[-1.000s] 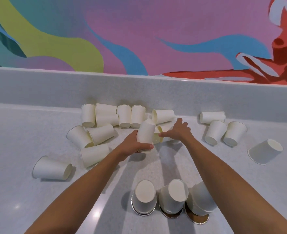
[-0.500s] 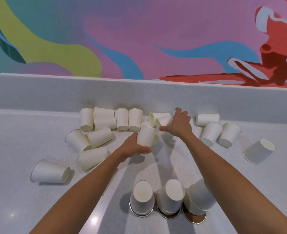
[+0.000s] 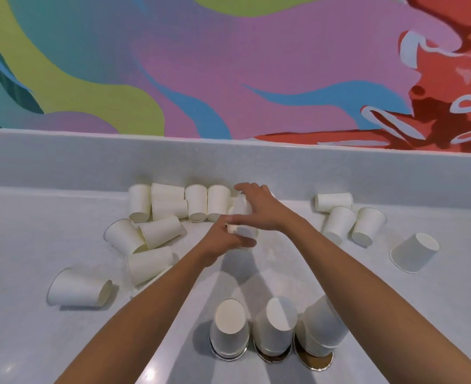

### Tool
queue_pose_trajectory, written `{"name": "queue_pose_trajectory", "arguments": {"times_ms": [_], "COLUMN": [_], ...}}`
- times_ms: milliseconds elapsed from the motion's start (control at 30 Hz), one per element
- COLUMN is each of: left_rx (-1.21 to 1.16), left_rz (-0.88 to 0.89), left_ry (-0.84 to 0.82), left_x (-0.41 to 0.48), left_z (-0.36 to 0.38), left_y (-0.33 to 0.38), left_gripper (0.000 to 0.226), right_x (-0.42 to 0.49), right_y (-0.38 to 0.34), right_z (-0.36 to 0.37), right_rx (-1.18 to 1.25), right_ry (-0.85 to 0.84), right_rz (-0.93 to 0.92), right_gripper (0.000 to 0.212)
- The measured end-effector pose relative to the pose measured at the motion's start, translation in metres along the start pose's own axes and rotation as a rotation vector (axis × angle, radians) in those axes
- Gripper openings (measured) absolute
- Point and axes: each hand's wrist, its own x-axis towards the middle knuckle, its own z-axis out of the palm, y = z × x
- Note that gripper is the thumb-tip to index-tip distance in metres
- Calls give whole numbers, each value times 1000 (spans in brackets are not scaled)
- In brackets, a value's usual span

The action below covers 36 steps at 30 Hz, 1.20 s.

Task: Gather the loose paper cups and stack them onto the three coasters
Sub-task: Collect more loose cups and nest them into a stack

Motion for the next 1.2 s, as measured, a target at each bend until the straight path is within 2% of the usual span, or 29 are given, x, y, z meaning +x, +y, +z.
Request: {"name": "queue_pose_trajectory", "arguments": {"times_ms": [100, 267, 367, 433, 467, 533, 633, 800, 967, 1067, 1133, 1200], "left_rx": [-71, -184, -155, -153, -158, -160, -176, -170, -143, -144, -126, -110], "left_rz": [-65, -148, -152, -154, -153, -138, -114, -103, -98, -111, -138, -151], "left_ry": [-12, -73, -11, 34, 51, 89, 120, 140, 140, 149, 170, 187], "left_x": [-2, -4, -4, -3, -2, -2, -1, 1, 0, -2, -2, -2], "left_z": [0, -8, -18, -25, -28, -32, -34, -37, -37, -37, -36, -34], "left_y": [-5, -10, -13, -16, -17, -19, -20, -28, -26, -26, -27, -25], "left_gripper": [91, 46, 51, 62, 68, 70, 66, 55, 48, 58, 71, 69], "right_x": [5, 14, 23, 30, 33, 38, 42, 46, 41, 37, 36, 36], "right_y": [-1, 3, 8, 17, 22, 31, 37, 37, 38, 37, 35, 32], "right_z": [0, -4, -4, 1, 4, 17, 39, 64, 58, 38, 23, 11], "right_rx": [165, 345, 410, 326, 236, 68, -27, 44, 109, 226, 436, 662], "right_ry": [5, -82, 60, 158, 147, 22, -107, -187, -266, -155, 11, 146], "right_rz": [58, 110, 153, 235, 284, 362, 403, 423, 519, 537, 509, 467], "right_gripper": [63, 48, 37, 33, 36, 50, 74, 100, 106, 105, 93, 85]}}
